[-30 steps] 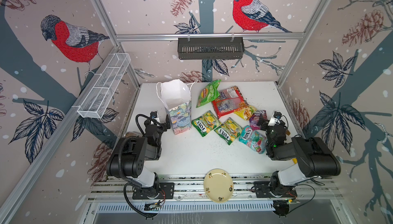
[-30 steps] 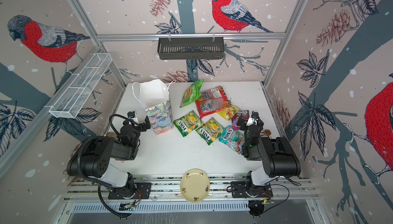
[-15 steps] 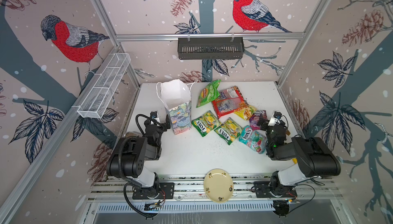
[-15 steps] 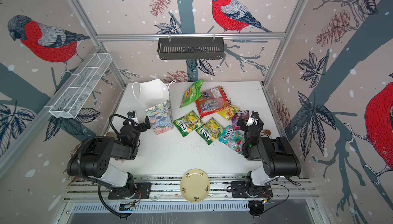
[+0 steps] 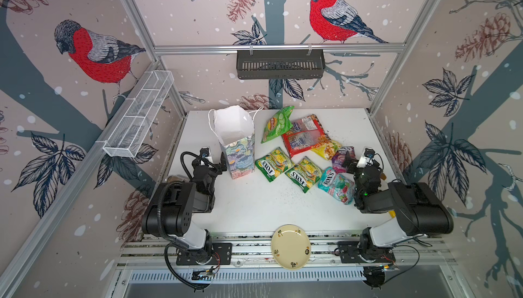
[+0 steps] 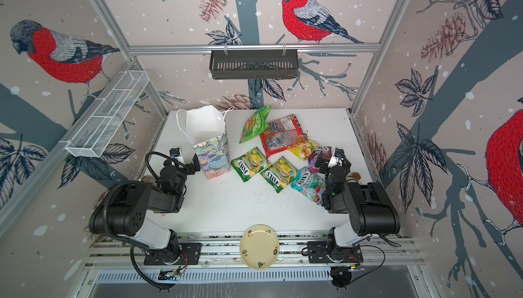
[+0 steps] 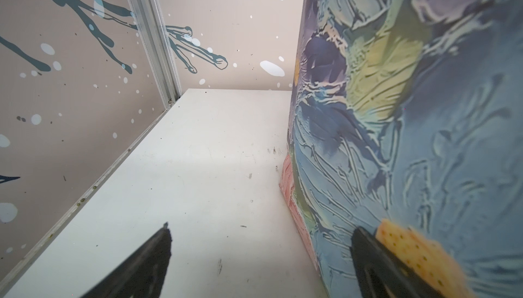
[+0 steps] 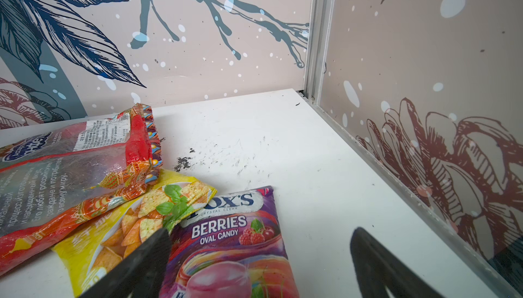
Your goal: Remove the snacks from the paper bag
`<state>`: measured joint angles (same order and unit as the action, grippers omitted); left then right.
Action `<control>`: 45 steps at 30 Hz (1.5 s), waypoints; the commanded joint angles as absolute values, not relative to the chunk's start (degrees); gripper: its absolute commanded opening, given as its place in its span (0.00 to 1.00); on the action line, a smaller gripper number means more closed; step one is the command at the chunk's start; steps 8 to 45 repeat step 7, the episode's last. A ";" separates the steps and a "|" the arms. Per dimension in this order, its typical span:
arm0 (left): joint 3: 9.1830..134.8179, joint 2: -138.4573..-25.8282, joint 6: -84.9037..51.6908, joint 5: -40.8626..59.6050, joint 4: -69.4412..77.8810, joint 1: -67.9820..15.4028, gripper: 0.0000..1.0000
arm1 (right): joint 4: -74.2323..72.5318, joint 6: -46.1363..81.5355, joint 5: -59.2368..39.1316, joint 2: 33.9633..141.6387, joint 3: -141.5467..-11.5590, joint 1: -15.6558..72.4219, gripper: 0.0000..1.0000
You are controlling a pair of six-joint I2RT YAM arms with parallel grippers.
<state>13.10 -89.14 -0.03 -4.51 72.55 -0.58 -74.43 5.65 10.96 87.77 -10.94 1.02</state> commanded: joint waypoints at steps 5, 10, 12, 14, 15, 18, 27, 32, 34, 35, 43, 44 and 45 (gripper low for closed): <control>13.27 -89.12 0.53 -3.96 74.97 -0.65 0.98 | -76.46 5.10 11.30 87.81 -10.99 1.06 1.00; 13.27 -89.08 0.53 -3.96 75.03 -0.63 0.98 | -76.47 5.10 11.31 87.74 -10.99 1.06 1.00; 13.27 -89.08 0.53 -3.96 75.03 -0.63 0.98 | -76.47 5.10 11.31 87.74 -10.99 1.06 1.00; 13.27 -89.08 0.53 -3.96 75.03 -0.63 0.98 | -76.47 5.10 11.31 87.74 -10.99 1.06 1.00; 13.27 -89.08 0.53 -3.96 75.03 -0.63 0.98 | -76.47 5.10 11.31 87.74 -10.99 1.06 1.00; 13.27 -89.08 0.53 -3.96 75.03 -0.63 0.98 | -76.47 5.10 11.31 87.74 -10.99 1.06 1.00; 13.27 -89.08 0.53 -3.96 75.03 -0.63 0.98 | -76.47 5.10 11.31 87.74 -10.99 1.06 1.00; 13.27 -89.08 0.53 -3.96 75.03 -0.63 0.98 | -76.47 5.10 11.31 87.74 -10.99 1.06 1.00; 13.27 -89.08 0.53 -3.96 75.03 -0.63 0.98 | -76.47 5.10 11.31 87.74 -10.99 1.06 1.00; 13.27 -89.08 0.53 -3.96 75.03 -0.63 0.98 | -76.47 5.10 11.31 87.74 -10.99 1.06 1.00; 13.27 -89.08 0.53 -3.96 75.03 -0.63 0.98 | -76.47 5.10 11.31 87.74 -10.99 1.06 1.00; 13.27 -89.08 0.53 -3.96 75.03 -0.63 0.98 | -76.47 5.10 11.31 87.74 -10.99 1.06 1.00; 13.27 -89.08 0.53 -3.96 75.03 -0.63 0.98 | -76.47 5.10 11.31 87.74 -10.99 1.06 1.00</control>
